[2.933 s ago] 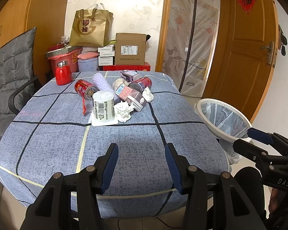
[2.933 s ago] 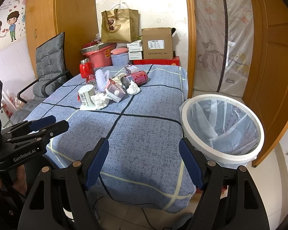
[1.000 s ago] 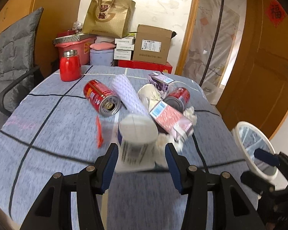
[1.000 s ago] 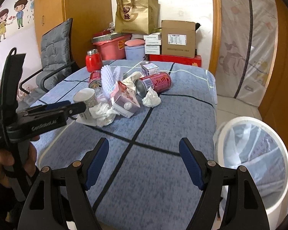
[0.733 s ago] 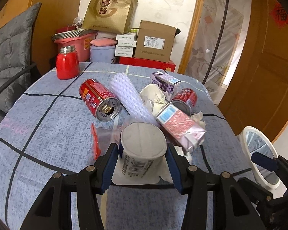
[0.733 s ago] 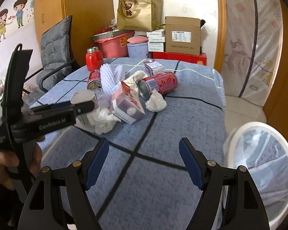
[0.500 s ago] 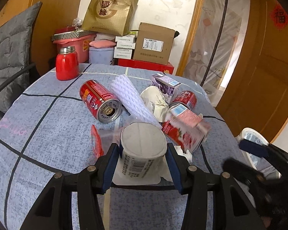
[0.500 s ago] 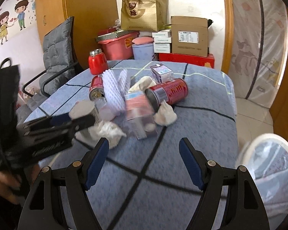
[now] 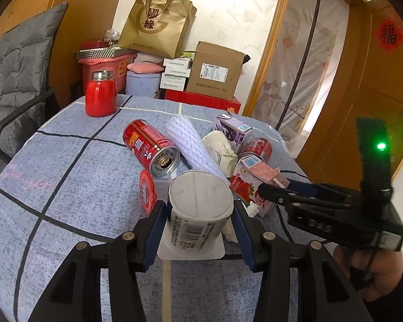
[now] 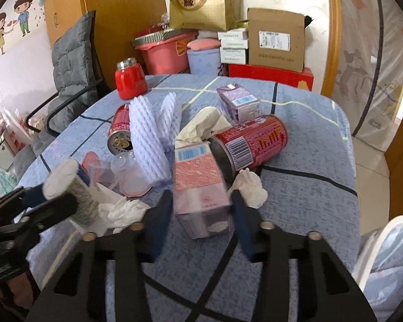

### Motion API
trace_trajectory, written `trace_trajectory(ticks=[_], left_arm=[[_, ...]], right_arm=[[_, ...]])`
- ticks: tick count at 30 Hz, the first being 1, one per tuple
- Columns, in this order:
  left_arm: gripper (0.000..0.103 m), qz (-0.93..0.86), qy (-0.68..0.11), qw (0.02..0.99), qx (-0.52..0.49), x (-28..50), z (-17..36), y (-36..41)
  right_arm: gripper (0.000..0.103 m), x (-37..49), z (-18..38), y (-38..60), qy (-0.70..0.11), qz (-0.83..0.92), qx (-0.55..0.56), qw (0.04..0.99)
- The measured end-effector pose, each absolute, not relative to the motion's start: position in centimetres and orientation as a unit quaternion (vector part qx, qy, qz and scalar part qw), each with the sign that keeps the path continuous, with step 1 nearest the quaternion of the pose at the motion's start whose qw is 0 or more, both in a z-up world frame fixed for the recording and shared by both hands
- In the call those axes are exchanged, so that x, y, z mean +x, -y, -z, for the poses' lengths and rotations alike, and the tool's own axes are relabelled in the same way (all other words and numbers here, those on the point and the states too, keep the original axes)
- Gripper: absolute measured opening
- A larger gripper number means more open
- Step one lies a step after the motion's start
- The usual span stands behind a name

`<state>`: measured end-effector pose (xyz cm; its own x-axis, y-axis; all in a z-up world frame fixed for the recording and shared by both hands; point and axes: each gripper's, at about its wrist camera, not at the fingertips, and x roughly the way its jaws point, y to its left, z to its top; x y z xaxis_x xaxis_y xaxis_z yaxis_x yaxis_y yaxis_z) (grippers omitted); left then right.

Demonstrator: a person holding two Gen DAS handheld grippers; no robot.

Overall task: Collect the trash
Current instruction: 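Grasp the white paper cup with the left tool while the right tool grasps the pink juice carton, then carry the cup and carton to the white bin and open both tools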

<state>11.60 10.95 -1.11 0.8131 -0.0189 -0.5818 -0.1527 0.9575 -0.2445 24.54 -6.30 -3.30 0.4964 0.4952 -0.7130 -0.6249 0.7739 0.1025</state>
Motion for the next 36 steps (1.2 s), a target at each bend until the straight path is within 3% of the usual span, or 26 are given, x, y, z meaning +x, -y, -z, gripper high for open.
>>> trace_trajectory(ticks=[36], left_arm=[[0.050, 0.019, -0.290, 0.953, -0.080, 10.0, -3.8, -2.0]], right_arm=[[0.038, 17.5, -1.4, 19.3, -0.337, -0.293, 0.007, 0.895]])
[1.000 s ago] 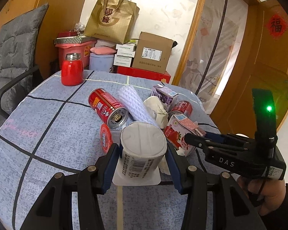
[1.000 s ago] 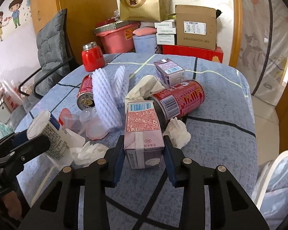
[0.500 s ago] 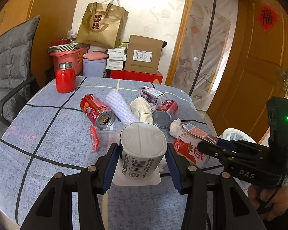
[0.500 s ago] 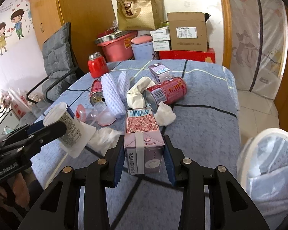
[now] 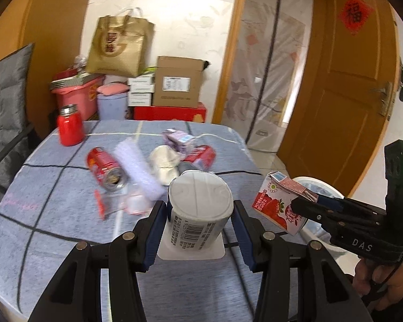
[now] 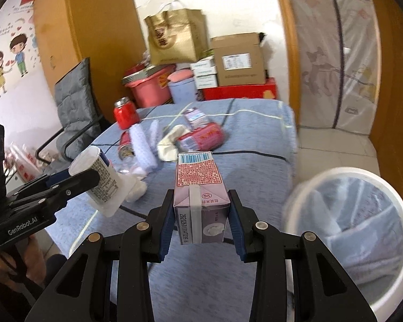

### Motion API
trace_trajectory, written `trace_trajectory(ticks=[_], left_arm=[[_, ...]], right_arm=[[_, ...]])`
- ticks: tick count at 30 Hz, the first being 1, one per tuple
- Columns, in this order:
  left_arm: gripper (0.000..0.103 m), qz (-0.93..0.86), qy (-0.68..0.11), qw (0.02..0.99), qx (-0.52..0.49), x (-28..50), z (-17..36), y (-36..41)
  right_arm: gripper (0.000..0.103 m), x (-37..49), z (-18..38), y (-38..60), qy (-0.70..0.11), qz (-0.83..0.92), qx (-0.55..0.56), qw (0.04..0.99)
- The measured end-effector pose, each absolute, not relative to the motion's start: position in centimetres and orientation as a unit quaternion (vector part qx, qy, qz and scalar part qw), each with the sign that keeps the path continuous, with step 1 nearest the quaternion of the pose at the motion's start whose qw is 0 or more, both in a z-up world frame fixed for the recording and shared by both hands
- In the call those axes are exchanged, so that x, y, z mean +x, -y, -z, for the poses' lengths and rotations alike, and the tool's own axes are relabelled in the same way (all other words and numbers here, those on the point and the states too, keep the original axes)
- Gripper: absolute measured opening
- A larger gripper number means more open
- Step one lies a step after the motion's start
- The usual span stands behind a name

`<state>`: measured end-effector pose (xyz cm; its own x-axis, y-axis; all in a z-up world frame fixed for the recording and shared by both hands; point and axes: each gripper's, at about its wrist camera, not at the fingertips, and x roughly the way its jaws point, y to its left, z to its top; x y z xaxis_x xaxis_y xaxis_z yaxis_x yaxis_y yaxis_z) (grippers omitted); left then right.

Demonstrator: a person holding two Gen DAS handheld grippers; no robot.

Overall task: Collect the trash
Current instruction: 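Carry the cup and carton to the white bin and open both tools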

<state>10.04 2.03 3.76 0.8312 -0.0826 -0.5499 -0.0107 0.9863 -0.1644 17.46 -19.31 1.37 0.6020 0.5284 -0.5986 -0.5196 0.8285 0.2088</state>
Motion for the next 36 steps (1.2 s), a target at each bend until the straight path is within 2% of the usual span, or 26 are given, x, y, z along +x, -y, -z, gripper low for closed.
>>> trace_trajectory(ticks=[21, 36], left_arm=[[0.050, 0.193, -0.305, 0.932, -0.041, 16.7, -2.5, 12.5], [0.050, 0.263, -0.350, 0.898, -0.028, 20.9, 1.8, 18.5]], right_arm=[[0.038, 17.0, 0.3, 34.8, -0.353, -0.135, 0.060, 0.924], [0.039, 18.3, 3.3, 37.6, -0.399, -0.107, 0.072, 0.908]])
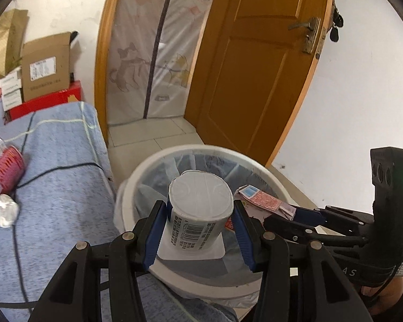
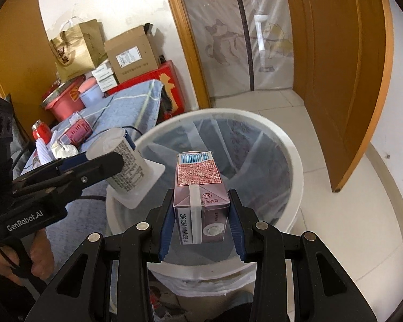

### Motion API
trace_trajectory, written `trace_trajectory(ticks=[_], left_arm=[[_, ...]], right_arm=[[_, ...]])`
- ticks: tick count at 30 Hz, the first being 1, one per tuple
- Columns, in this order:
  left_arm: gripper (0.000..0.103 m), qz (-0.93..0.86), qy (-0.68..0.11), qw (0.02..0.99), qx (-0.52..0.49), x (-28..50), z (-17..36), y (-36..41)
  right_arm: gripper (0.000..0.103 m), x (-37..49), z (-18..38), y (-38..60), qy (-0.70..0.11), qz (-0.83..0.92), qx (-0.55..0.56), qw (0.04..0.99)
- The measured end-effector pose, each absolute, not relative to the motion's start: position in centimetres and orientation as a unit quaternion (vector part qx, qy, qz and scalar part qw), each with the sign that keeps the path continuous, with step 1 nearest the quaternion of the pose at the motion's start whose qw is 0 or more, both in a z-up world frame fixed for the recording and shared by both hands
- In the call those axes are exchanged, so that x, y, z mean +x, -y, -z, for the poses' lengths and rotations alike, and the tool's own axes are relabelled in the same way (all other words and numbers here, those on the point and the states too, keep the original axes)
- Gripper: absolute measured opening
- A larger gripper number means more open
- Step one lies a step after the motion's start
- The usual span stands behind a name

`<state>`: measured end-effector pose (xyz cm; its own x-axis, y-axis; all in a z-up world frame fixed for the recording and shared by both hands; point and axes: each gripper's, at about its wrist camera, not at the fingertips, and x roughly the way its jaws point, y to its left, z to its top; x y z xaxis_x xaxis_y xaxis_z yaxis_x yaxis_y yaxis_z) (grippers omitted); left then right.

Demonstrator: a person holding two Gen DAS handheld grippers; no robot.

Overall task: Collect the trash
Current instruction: 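Carry the cup and carton to the white bin and open both tools, then withdraw both tools from the bin back toward the table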

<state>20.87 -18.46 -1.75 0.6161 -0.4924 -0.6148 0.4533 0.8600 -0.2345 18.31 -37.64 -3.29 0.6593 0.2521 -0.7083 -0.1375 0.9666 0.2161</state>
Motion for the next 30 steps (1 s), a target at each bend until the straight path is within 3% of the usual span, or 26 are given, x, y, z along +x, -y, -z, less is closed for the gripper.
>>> trace_trajectory(ticks=[12, 30], left_arm=[[0.050, 0.259, -0.365, 0.894, -0.020, 20.8, 3.3, 18.3], [0.050, 0.210, -0.338, 0.916, -0.050, 17.1, 0.1, 13.9]], right_arm=[[0.039, 18.4, 3.8, 37.6, -0.406, -0.101, 0.074, 0.905], [0.042, 15.6, -0.5, 35.2, -0.352, -0.131, 0.051, 0.925]])
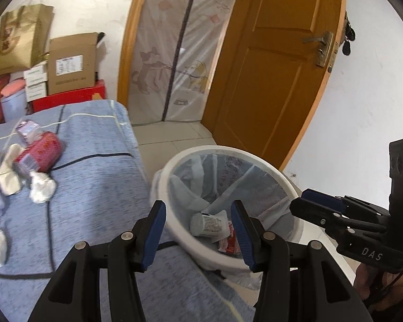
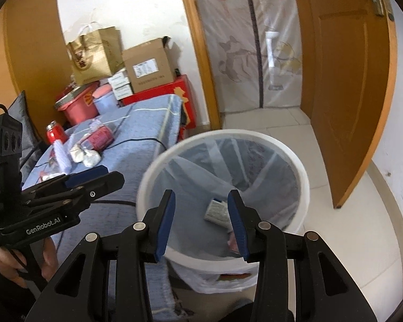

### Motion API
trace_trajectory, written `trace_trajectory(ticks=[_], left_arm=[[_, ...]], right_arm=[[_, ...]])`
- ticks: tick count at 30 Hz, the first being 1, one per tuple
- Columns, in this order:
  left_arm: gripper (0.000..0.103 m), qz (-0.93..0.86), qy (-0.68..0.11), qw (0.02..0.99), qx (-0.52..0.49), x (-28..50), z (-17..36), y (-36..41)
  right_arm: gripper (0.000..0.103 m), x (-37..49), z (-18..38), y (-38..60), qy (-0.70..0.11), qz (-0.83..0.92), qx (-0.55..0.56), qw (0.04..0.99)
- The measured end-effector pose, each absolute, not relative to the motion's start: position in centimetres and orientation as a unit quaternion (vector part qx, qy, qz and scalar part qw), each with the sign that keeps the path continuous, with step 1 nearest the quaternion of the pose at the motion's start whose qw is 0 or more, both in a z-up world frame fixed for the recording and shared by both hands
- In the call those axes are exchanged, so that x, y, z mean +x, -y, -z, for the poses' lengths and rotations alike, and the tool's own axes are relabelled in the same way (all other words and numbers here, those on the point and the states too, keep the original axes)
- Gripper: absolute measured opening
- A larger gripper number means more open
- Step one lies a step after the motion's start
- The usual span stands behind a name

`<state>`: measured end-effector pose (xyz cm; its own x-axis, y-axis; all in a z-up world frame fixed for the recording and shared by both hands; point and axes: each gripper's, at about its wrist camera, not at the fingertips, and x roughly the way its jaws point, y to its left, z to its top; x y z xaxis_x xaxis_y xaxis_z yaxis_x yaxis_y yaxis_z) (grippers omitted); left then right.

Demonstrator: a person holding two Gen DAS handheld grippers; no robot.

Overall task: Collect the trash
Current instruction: 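Withdraw both tools from the bin back toward the table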

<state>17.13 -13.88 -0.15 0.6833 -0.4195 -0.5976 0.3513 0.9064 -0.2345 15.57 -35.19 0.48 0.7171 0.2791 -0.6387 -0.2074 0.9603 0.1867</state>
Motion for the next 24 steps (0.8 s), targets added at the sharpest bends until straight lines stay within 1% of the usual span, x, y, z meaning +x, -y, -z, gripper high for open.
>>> trace_trajectory(ticks=[12, 24], left_arm=[[0.050, 0.155, -0.324, 0.931, -0.061, 13.3, -0.8, 8.9], [0.050, 0.108, -0.314, 0.940, -0.077, 9.8, -1.3, 4.2]], right_arm=[[0.042, 13.4, -1.8, 29.8, -0.336, -0.188, 0.017, 0.923], [0.042, 12.4, -1.5, 25.1, -0.336, -0.233, -0.011, 0.913]])
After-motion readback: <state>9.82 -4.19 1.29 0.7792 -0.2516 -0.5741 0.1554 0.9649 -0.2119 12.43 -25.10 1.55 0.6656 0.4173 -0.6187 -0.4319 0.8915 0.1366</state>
